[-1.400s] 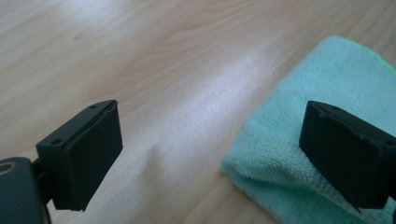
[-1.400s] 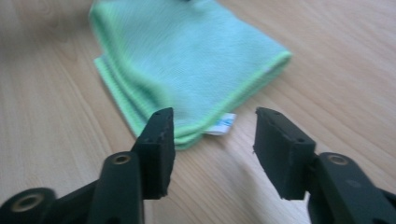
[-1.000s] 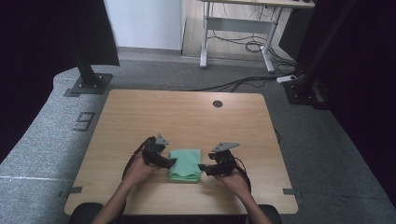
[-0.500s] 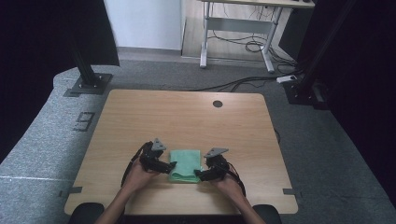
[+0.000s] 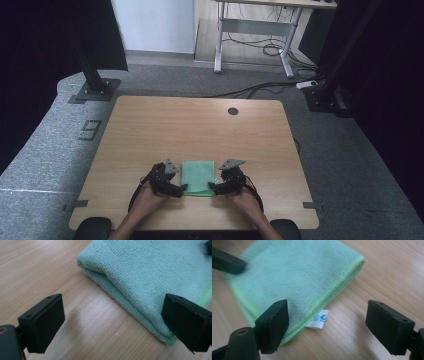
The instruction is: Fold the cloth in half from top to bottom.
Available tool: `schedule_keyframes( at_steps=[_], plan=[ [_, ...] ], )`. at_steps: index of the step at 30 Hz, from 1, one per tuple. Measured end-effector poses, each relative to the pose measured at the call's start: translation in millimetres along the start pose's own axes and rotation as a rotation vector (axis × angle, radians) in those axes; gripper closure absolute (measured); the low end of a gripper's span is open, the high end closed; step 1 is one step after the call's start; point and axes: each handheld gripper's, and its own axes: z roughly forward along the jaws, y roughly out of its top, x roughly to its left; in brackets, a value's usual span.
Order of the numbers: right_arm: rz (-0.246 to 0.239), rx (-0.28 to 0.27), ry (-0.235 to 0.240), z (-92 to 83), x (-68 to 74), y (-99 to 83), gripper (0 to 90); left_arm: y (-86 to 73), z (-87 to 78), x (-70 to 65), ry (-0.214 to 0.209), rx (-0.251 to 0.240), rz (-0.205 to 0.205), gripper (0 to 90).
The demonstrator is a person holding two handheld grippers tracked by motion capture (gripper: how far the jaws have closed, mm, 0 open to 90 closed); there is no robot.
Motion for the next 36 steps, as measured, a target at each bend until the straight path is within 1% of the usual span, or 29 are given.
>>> schedule_keyframes(
  at_steps=[3,5,7,9,11,13,15,18,20,25,36],
  plan=[
    [0.001,-0.005,0.015,-3.0,2.9,-2.3,19.7,-1.3,0.5,1.5,0.001,0.003,-0.006,3.5],
    [-0.012,0.011,0.003,-1.4,3.9,-5.1,19.8,-2.1,2.0,2.2,0.001,-0.004,-0.02,2.3],
    [0.0,0.012,0.004,-0.1,3.3,-6.0,19.7,-2.4,2.8,3.0,0.005,-0.006,-0.017,0.9],
    [-0.011,0.017,-0.005,0.7,3.6,-5.2,19.4,-3.0,4.1,4.5,0.007,-0.013,-0.021,0.0],
    [-0.023,0.016,-0.017,1.3,5.2,-5.2,19.4,-3.3,5.4,6.8,0.008,-0.021,-0.034,0.0],
    [-0.024,0.011,-0.022,1.8,5.4,-5.6,19.3,-3.2,7.0,9.1,0.006,-0.028,-0.043,0.0],
    [-0.02,0.007,-0.014,2.5,3.6,-6.0,19.1,-3.0,8.2,11.0,0.006,-0.033,-0.05,0.0],
    [0.002,0.003,-0.007,3.9,0.8,-6.3,18.6,-2.5,10.6,14.0,0.0,-0.044,-0.056,0.0],
    [0.009,0.005,-0.008,4.7,-1.4,-5.7,18.3,-0.9,12.3,16.1,-0.003,-0.042,-0.062,0.0],
    [0.015,-0.001,-0.014,7.1,-6.9,-3.8,17.9,3.0,15.8,19.9,-0.004,-0.039,-0.068,0.0],
    [0.038,-0.005,-0.037,11.5,-21.5,0.9,17.4,14.4,26.8,28.5,-0.013,-0.031,-0.097,0.0]
  ],
)
